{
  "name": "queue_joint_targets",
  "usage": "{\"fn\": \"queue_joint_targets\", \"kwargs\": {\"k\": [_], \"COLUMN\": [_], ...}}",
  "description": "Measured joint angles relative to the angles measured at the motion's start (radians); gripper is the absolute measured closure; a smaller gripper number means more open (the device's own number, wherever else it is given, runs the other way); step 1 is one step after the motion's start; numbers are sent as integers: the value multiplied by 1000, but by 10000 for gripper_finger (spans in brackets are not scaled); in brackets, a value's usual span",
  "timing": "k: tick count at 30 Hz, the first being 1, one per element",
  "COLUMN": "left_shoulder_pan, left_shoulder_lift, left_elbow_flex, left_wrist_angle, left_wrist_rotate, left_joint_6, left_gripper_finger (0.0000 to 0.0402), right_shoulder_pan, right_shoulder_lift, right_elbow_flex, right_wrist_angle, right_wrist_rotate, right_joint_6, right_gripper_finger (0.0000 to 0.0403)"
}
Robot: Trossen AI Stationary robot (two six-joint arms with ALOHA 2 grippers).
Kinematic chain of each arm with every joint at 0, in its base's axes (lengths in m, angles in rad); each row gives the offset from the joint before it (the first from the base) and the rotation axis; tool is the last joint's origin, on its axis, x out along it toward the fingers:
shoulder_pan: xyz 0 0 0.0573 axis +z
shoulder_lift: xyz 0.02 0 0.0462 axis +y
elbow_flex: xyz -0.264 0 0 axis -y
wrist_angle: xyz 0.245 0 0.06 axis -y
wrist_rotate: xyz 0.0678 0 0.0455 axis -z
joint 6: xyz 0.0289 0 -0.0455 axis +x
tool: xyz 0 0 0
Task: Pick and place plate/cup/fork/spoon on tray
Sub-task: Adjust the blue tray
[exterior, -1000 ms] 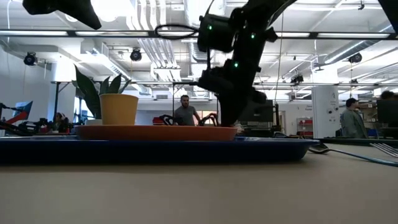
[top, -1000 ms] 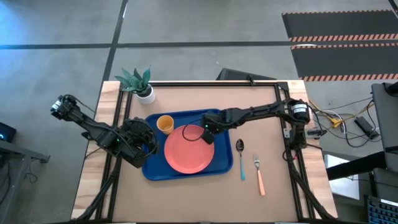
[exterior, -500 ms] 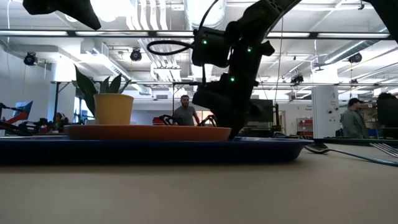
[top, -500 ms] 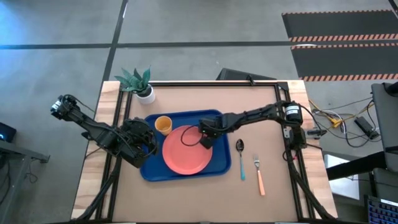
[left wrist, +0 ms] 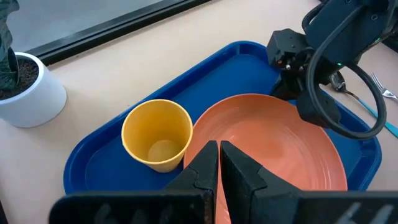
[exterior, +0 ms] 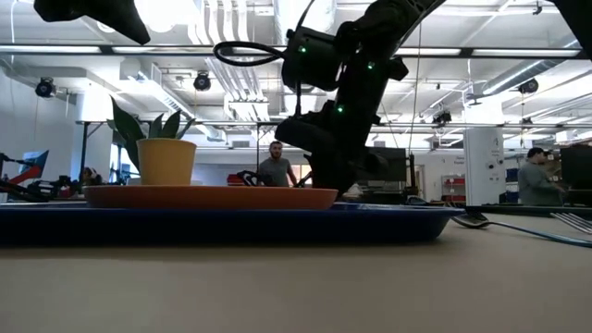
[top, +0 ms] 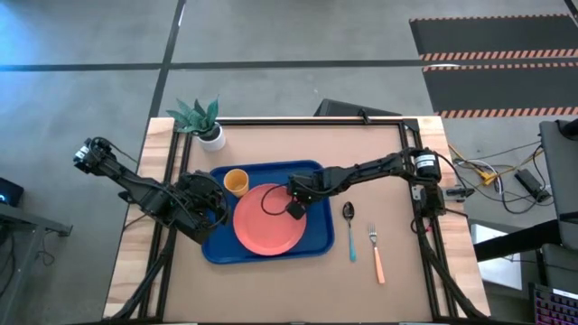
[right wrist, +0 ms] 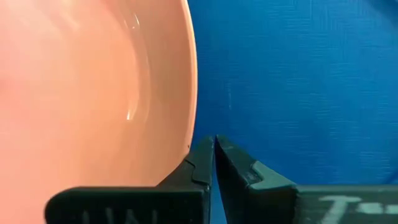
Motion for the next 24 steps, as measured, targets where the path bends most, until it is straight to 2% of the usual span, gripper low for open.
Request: {"fn": "queue_joint_targets", "kwargs": {"k": [11, 24], "left_shoulder_pan": [0, 0], "left_shoulder_lift": [0, 0], "left_elbow_flex": [0, 0], "left_wrist_angle": [0, 1], "left_wrist_rotate": [0, 2], "left_joint_6": [0, 0], "left_gripper_finger": [402, 402], "right_shoulder_pan": [-45, -79], "right_shoulder_lift": [0, -3], "right_elbow_flex": [-4, -35], "right_wrist_angle": [-124, -135], "right_wrist_rotate": [47, 64], "right_joint_6": [-99, -141], "right_gripper_finger": [395, 395]}}
